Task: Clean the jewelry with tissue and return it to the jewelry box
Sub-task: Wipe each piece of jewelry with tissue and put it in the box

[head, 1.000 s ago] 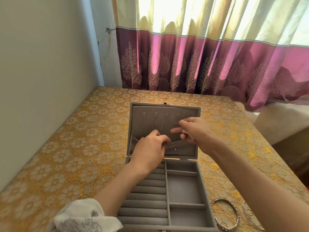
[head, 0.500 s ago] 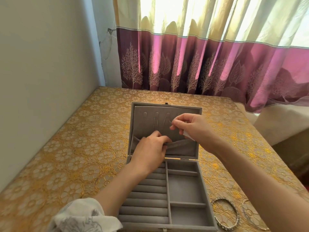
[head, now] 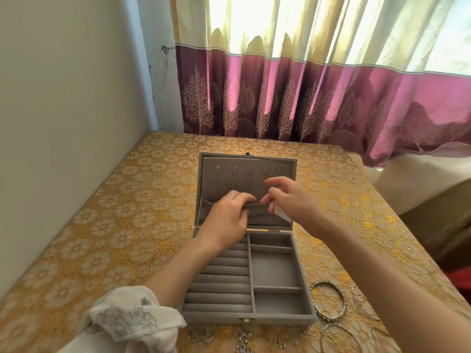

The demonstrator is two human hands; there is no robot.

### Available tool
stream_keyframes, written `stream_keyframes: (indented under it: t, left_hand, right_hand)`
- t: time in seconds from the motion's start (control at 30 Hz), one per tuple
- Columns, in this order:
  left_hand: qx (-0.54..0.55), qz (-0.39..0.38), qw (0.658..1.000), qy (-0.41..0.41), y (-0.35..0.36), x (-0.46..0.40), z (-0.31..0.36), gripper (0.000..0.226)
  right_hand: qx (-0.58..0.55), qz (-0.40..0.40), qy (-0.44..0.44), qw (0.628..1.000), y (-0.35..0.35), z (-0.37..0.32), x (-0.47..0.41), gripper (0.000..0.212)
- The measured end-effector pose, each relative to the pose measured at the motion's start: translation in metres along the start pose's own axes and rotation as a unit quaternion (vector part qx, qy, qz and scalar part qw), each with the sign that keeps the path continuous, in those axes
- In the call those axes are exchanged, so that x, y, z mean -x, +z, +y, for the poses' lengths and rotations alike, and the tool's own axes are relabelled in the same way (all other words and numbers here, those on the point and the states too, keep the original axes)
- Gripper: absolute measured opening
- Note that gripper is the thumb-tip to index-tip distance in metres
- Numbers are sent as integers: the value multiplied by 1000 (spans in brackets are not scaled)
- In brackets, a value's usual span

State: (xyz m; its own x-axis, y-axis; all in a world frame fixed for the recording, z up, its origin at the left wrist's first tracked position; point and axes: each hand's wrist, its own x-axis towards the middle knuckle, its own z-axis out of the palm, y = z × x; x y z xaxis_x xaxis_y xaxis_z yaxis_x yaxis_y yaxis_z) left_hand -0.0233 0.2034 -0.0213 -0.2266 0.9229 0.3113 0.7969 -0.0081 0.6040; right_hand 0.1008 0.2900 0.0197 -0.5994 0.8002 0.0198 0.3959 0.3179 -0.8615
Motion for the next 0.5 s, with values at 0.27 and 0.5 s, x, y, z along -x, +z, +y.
stream_keyframes:
  t: [0.27, 0.5]
  left_hand:
    - [109, 9, 993, -54, -24, 66, 37, 15]
    - [212, -31, 962, -171, -17, 150, 53, 10]
  right_hand:
    - [-207, 30, 19, 978, 21, 7, 88, 34]
    - [-210, 31, 23, 977, 58, 20, 172, 36]
